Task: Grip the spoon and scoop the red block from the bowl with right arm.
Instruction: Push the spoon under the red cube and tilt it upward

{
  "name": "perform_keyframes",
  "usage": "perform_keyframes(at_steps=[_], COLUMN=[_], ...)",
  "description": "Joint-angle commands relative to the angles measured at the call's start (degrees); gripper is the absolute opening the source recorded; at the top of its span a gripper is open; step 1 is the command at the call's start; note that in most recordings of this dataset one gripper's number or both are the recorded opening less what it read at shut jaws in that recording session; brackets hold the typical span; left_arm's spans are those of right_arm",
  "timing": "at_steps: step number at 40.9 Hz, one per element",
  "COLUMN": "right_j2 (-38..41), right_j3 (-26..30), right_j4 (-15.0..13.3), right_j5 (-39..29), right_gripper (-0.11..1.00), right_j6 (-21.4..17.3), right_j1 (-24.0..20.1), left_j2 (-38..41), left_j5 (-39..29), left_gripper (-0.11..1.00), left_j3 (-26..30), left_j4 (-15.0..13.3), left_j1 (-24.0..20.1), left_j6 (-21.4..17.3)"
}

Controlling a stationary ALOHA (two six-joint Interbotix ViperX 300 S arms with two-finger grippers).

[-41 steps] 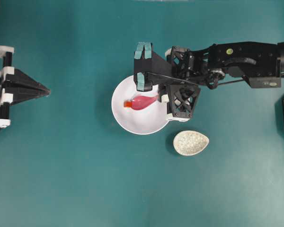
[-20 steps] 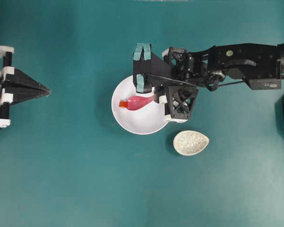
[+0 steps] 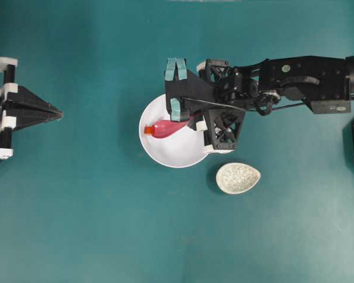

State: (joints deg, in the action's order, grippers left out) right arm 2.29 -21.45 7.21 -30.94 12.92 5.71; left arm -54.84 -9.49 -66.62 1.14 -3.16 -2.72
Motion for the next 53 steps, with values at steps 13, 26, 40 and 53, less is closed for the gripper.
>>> perform_keyframes(at_steps=[13, 26, 40, 53], right_j2=[-2.11, -4.22, -8.26, -11.78], right_j3=[1.05, -1.67, -7.21, -12.22], right_j4=[0.44, 0.79, 3.16, 3.43], right_j5=[1.93, 3.08, 10.11, 14.59], right_gripper=[0.25, 0.25, 0.25, 0.25], right_j6=[-0.18, -0.79, -0.88, -0.88], right_j1=[-0.09, -0.18, -0.09, -0.62], left_j2=[0.26, 0.26, 0.26, 0.26], left_j5=[-0.44, -0.35, -0.44, -0.70], left_gripper=[0.00, 0.00, 0.00, 0.00], left_j3=[0.97, 0.97, 0.97, 0.97], left_j4=[0.09, 0.09, 0.09, 0.09], left_j1=[-0.18, -0.18, -0.18, -0.18], left_j6=[-0.09, -0.09, -0.09, -0.09])
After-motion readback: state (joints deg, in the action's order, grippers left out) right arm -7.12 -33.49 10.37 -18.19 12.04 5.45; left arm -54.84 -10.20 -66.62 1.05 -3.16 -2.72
